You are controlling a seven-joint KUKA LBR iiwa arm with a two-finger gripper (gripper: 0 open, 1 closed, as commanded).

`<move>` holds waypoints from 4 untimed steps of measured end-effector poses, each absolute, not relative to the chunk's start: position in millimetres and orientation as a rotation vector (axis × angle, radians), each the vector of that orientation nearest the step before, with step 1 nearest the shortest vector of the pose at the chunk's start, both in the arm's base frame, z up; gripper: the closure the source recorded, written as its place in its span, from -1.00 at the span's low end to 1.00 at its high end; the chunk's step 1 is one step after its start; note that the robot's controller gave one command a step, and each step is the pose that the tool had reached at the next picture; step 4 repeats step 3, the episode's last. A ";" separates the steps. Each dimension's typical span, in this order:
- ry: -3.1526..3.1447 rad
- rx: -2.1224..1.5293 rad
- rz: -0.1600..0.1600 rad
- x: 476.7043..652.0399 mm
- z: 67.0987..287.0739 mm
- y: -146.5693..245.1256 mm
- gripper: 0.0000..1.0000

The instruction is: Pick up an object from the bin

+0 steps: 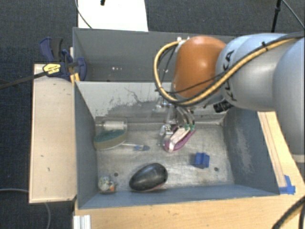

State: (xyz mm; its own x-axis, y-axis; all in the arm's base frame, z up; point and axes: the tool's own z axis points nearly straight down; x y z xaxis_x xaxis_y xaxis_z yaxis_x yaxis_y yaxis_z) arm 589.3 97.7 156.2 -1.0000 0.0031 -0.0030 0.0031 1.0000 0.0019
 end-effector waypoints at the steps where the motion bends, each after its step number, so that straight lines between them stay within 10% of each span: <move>1: 3.123 -0.274 0.002 554.5 83.4 120.5 -1.00; 2: 3.126 -0.268 0.001 554.0 83.6 119.6 1.00; 3: 3.105 -0.395 -0.001 558.9 263.5 79.3 1.00; 4: 3.105 -0.395 -0.001 558.9 263.5 79.3 1.00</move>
Offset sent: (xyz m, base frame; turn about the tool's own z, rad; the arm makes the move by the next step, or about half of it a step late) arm -0.0361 0.0226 -0.0729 -0.1796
